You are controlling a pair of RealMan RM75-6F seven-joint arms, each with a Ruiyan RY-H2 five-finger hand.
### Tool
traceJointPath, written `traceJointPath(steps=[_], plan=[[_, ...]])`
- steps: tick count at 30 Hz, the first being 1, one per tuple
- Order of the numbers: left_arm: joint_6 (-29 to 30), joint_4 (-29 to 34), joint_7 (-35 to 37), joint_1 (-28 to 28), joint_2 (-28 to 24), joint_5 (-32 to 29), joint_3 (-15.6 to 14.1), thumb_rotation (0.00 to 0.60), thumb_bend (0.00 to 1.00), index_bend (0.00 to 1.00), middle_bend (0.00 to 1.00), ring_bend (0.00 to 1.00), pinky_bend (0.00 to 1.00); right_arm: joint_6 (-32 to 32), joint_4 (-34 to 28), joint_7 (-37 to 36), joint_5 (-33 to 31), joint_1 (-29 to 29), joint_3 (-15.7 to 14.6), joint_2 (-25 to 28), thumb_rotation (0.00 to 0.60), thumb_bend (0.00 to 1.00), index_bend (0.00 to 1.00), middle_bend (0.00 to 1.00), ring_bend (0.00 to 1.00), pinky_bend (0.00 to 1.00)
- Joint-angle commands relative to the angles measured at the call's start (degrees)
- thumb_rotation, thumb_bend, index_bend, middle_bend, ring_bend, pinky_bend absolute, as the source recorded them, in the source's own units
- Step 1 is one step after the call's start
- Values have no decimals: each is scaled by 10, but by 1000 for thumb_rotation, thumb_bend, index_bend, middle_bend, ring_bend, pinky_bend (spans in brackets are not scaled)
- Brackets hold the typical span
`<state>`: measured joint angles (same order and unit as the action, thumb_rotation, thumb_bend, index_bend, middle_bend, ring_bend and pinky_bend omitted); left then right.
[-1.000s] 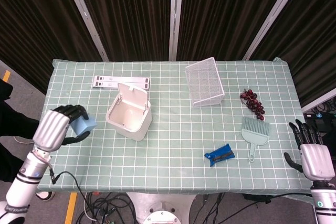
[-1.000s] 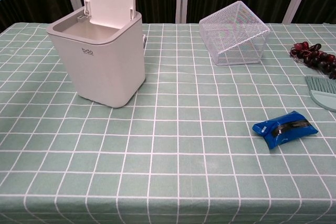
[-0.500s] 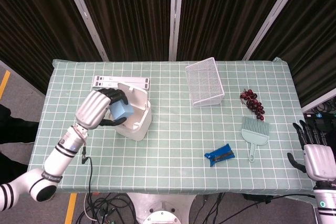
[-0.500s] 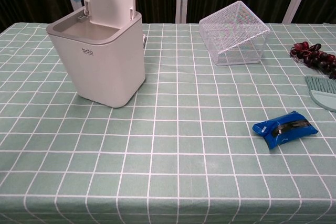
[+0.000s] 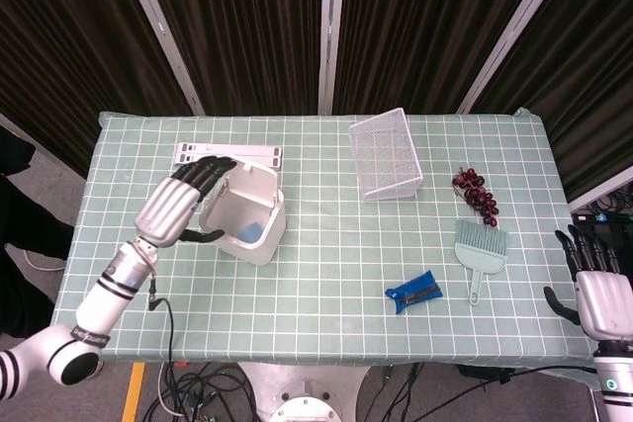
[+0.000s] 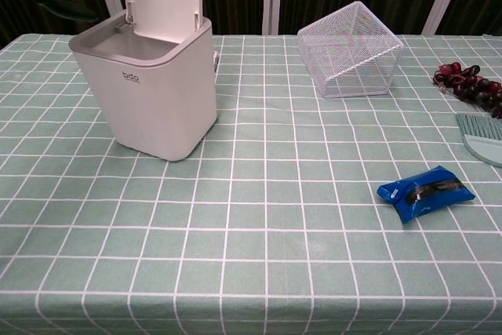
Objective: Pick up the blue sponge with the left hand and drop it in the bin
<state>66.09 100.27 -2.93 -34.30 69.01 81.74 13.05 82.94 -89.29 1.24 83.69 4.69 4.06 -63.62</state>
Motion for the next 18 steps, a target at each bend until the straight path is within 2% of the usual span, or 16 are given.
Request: traceJointPath(steps=[1,5,6,9,13,18], plan=[[69,31,-35,63,-43,16,-39,600,0,84,103,82,202,5,-4,5,8,-2,-3,1,600,228,0,0,0,0],[169,21,-74,150,-48,52,-96,600,0,88,112,83,202,14,-10,15,26,-5,-12,-1,600,228,0,0,0,0],[199,1,-92,176,-37,67,-114,600,0,96,122,83,202,16,-11,17,30,-6,-15,-2,600,228,0,0,0,0],[240,-39,-99,229,-3,71,-150,600,0,111,143,83,202,16,-10,19,36,-10,-23,-6,600,228,0,0,0,0],[268,-83,-90,269,30,65,-166,600,0,111,143,83,202,20,-10,19,41,-17,-30,-8,600,228,0,0,0,0],[278,-117,-88,284,46,76,-166,600,0,110,141,83,200,23,-9,25,50,-18,-34,-15,600,228,0,0,0,0]])
